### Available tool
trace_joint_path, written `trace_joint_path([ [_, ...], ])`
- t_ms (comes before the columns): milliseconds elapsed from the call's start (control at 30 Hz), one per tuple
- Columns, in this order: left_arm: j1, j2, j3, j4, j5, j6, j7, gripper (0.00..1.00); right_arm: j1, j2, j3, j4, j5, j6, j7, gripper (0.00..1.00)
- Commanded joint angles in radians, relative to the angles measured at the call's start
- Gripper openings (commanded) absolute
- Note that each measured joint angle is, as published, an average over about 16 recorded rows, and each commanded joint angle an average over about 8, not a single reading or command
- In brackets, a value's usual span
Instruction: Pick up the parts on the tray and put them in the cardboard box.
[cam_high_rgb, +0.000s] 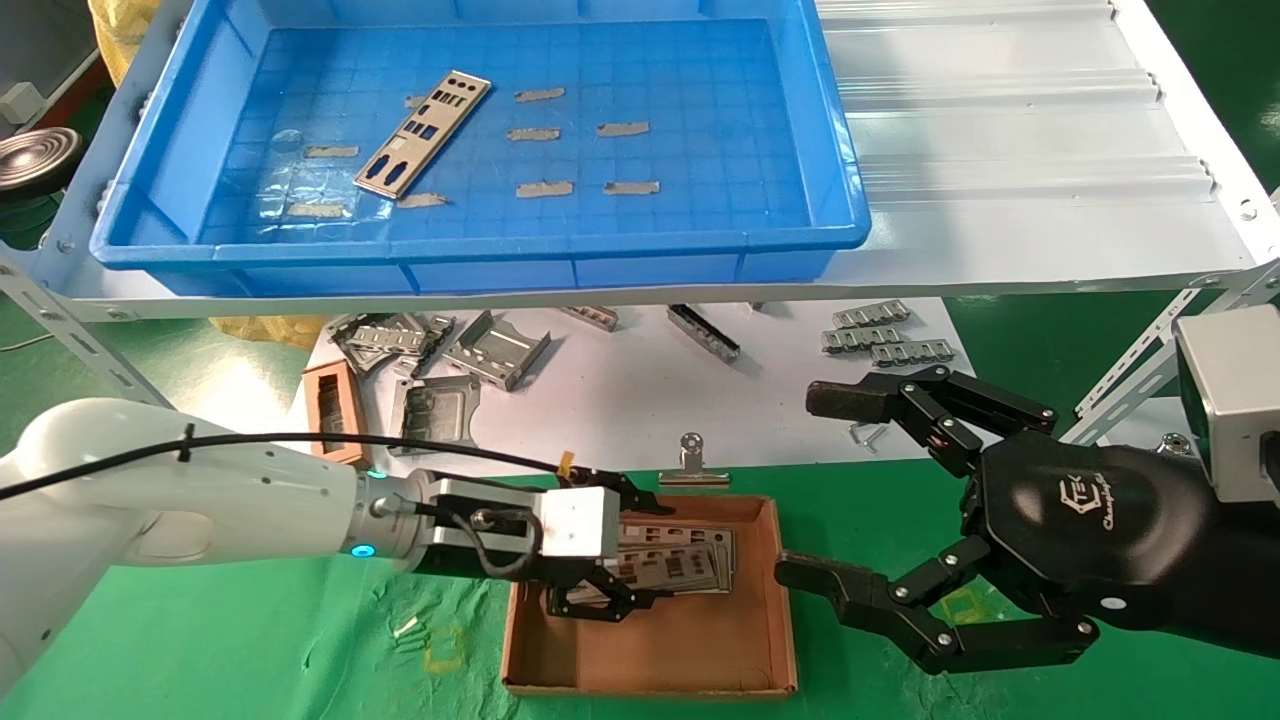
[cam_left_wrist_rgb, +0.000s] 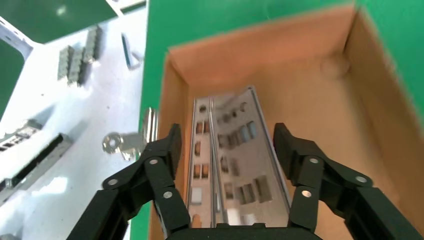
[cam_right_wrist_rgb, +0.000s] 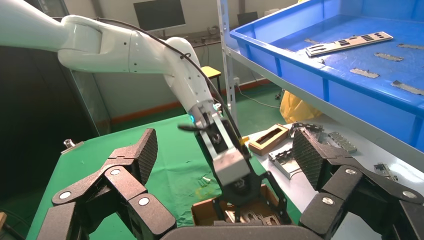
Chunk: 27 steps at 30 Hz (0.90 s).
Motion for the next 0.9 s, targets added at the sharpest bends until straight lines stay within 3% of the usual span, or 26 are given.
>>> trace_joint_path([
  [33,-0.001,-0.007,-0.011,0.002,-0.021,0.017,-0.003,1.0,0.0,0.0,0.0,0.0,0.0,0.0,0.0,1.0],
  [333,0.004,-0.071,-0.051,0.028,-0.126,0.152,-0.089,1.0,0.0,0.0,0.0,0.0,0.0,0.0,0.0,1.0],
  [667,0.044,-0.137,-0.135,0.107,-0.348,0.403,-0.237,1.0,0.0,0.0,0.0,0.0,0.0,0.0,0.0,1.0],
  [900,0.061,-0.148,-0.149,0.111,-0.39,0.436,-0.254,1.0,0.0,0.0,0.0,0.0,0.0,0.0,0.0,1.0],
])
